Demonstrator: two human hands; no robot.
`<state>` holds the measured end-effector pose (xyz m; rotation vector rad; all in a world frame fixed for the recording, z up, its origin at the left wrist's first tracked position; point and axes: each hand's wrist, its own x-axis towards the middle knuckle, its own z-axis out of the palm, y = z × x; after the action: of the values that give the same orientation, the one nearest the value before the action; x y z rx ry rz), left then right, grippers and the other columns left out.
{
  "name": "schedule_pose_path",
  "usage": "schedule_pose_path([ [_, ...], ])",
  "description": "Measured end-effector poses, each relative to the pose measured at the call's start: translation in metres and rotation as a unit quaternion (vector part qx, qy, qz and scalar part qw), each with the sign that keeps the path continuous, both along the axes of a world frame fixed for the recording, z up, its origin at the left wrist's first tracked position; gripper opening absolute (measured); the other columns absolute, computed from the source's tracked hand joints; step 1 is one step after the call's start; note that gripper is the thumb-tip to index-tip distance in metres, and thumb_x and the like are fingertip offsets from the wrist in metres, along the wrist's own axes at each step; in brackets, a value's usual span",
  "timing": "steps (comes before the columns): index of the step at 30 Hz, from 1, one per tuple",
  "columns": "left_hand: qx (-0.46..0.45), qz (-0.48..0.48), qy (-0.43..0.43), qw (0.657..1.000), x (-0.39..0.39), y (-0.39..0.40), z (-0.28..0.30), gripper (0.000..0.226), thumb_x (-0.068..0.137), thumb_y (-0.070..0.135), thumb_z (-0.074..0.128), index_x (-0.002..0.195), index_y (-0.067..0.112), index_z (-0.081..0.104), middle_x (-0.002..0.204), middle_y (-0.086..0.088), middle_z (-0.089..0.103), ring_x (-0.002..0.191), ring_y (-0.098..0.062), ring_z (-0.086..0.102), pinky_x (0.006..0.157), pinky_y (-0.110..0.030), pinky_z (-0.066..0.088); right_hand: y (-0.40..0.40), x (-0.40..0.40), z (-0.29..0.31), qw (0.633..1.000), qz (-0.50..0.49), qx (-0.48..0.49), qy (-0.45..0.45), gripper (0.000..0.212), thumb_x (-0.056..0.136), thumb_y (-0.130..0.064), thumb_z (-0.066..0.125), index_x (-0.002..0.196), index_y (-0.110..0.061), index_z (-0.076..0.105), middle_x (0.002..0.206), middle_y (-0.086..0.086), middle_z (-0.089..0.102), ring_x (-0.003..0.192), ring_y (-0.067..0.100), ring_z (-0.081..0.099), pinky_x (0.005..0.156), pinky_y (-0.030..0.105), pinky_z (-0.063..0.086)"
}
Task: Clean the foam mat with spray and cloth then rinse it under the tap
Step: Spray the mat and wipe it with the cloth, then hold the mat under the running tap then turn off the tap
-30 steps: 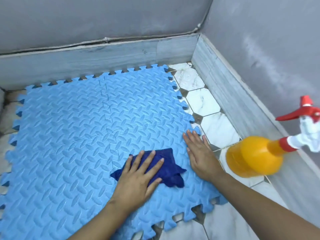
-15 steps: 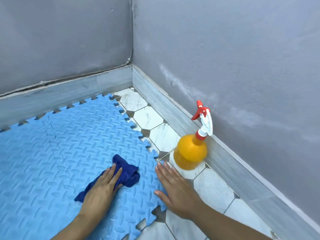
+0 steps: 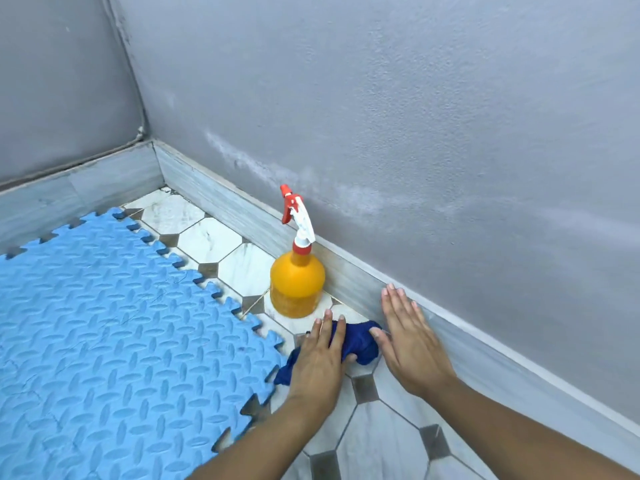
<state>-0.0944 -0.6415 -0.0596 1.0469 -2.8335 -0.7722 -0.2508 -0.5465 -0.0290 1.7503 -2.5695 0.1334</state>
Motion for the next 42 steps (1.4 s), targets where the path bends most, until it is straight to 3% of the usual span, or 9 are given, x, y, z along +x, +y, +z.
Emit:
schedule_pose_path([
  [3, 0.021, 0.003, -0.034, 0.999, -0.004, 0.013, -0.013, 0.069, 0.101, 0.046, 0.027, 0.153, 0.010, -0.002, 0.160, -0.005, -0.009, 0.148, -0.018, -0.001, 0.118, -0.029, 0.002, 0.008, -0.002, -0.001, 1.000, -0.002, -0.003, -0.001, 0.072, 0.095, -0.062, -0.004, 0.153, -0.018, -0.002, 0.161, -0.002, -0.002, 0.149, 0.011, -0.007, 0.119, 0.024, -0.011],
  [8, -0.017, 0.017, -0.022, 0.999, 0.009, 0.001, -0.010, 0.066, 0.093, 0.047, 0.024, 0.132, 0.004, 0.055, 0.138, -0.010, 0.053, 0.122, -0.021, 0.057, 0.095, -0.033, 0.047, 0.002, 0.000, 0.002, 1.000, 0.007, -0.014, 0.004, 0.070, 0.096, -0.060, -0.001, 0.152, -0.019, -0.006, 0.162, -0.002, -0.003, 0.149, 0.011, -0.008, 0.119, 0.026, -0.009],
  [13, -0.097, 0.061, 0.072, 0.991, 0.034, -0.043, 0.036, 0.072, 0.095, 0.055, 0.003, 0.152, 0.011, 0.010, 0.159, -0.004, 0.009, 0.146, -0.020, 0.011, 0.115, -0.033, 0.013, -0.039, 0.014, 0.026, 0.996, 0.062, -0.061, 0.007, 0.071, 0.098, -0.059, 0.001, 0.154, -0.015, 0.000, 0.163, 0.001, 0.000, 0.151, 0.013, -0.005, 0.121, 0.031, -0.001],
  [16, -0.169, 0.078, 0.114, 0.976, 0.065, -0.077, 0.073, 0.075, 0.090, 0.059, 0.000, 0.152, 0.018, -0.008, 0.156, 0.005, -0.015, 0.143, -0.010, -0.014, 0.115, -0.025, -0.006, -0.082, 0.021, 0.061, 0.986, 0.082, -0.145, -0.013, 0.071, 0.100, -0.055, 0.007, 0.156, -0.010, 0.006, 0.163, 0.004, 0.004, 0.151, 0.013, -0.004, 0.122, 0.030, -0.002],
  [22, -0.319, 0.227, 0.024, 0.920, 0.194, -0.168, 0.151, 0.075, 0.093, 0.063, 0.017, 0.154, 0.021, 0.006, 0.162, -0.005, 0.005, 0.147, -0.029, 0.011, 0.115, -0.053, 0.018, -0.204, 0.069, 0.149, 0.940, 0.121, -0.312, -0.065, 0.072, 0.099, -0.053, 0.018, 0.155, -0.008, 0.011, 0.164, 0.010, 0.007, 0.151, 0.023, 0.001, 0.121, 0.044, 0.001],
  [28, -0.335, 0.422, -0.033, 0.842, 0.339, -0.205, 0.188, 0.081, 0.090, 0.068, 0.023, 0.154, 0.023, -0.002, 0.162, -0.007, -0.004, 0.147, -0.035, 0.005, 0.112, -0.060, 0.015, -0.315, 0.170, 0.138, 0.948, 0.228, -0.219, -0.029, 0.074, 0.095, -0.062, 0.025, 0.156, -0.025, 0.007, 0.164, 0.007, 0.007, 0.151, 0.029, 0.006, 0.117, 0.059, 0.005],
  [33, -0.294, 0.515, -0.087, 0.801, 0.420, -0.189, 0.145, 0.087, 0.086, 0.072, 0.024, 0.153, 0.025, -0.004, 0.162, -0.008, -0.005, 0.146, -0.036, 0.004, 0.110, -0.063, 0.015, -0.351, 0.215, 0.065, 0.960, 0.270, -0.066, 0.018, 0.080, 0.089, -0.074, 0.016, 0.155, -0.033, -0.001, 0.165, 0.001, 0.001, 0.151, 0.028, 0.002, 0.114, 0.066, 0.008],
  [37, -0.205, 0.587, -0.138, 0.771, 0.463, -0.177, 0.088, 0.091, 0.083, 0.077, 0.026, 0.152, 0.029, -0.009, 0.161, -0.004, -0.008, 0.146, -0.035, 0.001, 0.109, -0.066, 0.012, -0.362, 0.236, 0.017, 0.965, 0.263, 0.004, -0.013, 0.087, 0.088, -0.074, 0.033, 0.155, -0.035, -0.005, 0.164, -0.002, -0.010, 0.151, 0.027, -0.005, 0.111, 0.066, 0.012],
  [42, 0.071, 0.701, -0.149, 0.693, 0.503, -0.142, -0.007, 0.108, 0.071, 0.085, 0.026, 0.152, 0.023, -0.008, 0.161, -0.012, -0.002, 0.144, -0.043, 0.010, 0.112, -0.061, 0.016, -0.373, 0.233, -0.035, 0.965, 0.178, 0.139, -0.134, 0.098, 0.087, -0.055, 0.060, 0.155, -0.026, -0.003, 0.164, 0.003, -0.010, 0.149, 0.033, 0.006, 0.113, 0.056, 0.027],
])
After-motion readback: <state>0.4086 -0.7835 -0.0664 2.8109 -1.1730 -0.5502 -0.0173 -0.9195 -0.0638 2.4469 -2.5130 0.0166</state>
